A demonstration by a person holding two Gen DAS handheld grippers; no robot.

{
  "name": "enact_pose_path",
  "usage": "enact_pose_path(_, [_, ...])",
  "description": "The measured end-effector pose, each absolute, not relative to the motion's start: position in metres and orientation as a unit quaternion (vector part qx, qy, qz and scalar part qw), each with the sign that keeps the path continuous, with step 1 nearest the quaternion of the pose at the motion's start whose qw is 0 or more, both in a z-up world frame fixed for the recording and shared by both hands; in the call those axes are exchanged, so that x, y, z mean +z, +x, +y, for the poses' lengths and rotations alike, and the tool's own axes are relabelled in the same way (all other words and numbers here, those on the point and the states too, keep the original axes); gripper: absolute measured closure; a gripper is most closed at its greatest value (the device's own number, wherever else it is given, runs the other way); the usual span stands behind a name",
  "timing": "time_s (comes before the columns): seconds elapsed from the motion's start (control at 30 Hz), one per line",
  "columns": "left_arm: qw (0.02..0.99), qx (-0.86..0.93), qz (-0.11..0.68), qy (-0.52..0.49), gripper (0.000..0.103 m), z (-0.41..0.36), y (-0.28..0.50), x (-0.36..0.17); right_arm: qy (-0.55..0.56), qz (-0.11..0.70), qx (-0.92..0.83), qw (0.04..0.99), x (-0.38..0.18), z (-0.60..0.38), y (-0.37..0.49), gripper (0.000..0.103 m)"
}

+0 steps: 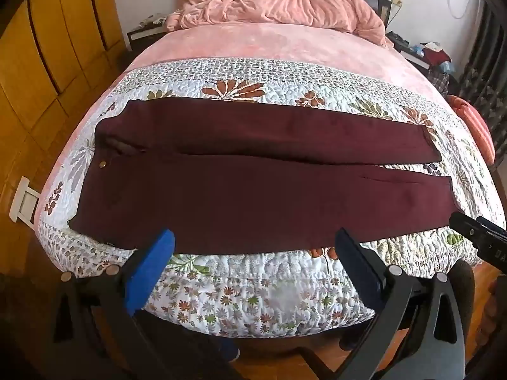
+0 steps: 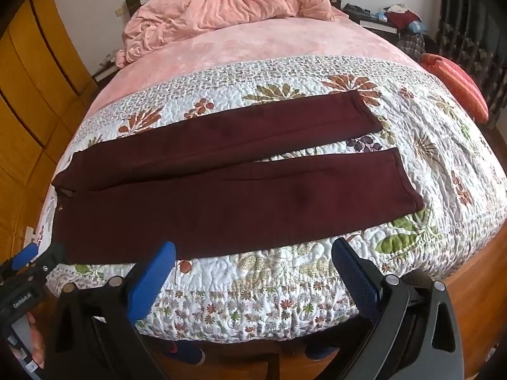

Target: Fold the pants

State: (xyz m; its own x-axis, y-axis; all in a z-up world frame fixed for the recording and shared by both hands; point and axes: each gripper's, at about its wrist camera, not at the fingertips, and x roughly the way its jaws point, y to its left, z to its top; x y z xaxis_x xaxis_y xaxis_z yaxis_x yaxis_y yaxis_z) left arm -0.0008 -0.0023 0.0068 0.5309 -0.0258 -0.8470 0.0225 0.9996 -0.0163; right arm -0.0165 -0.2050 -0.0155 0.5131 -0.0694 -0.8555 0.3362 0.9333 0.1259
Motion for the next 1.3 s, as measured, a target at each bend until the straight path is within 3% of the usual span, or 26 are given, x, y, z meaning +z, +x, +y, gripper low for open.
enact_pose_path(1.3, [0.874, -0.016, 0.486, 0.006, 0.003, -0.0015, 0.0038, 0.0031, 0.141, 0.484, -0.119, 0.856, -0.0234, -0.2076, -0.0151, 0.004])
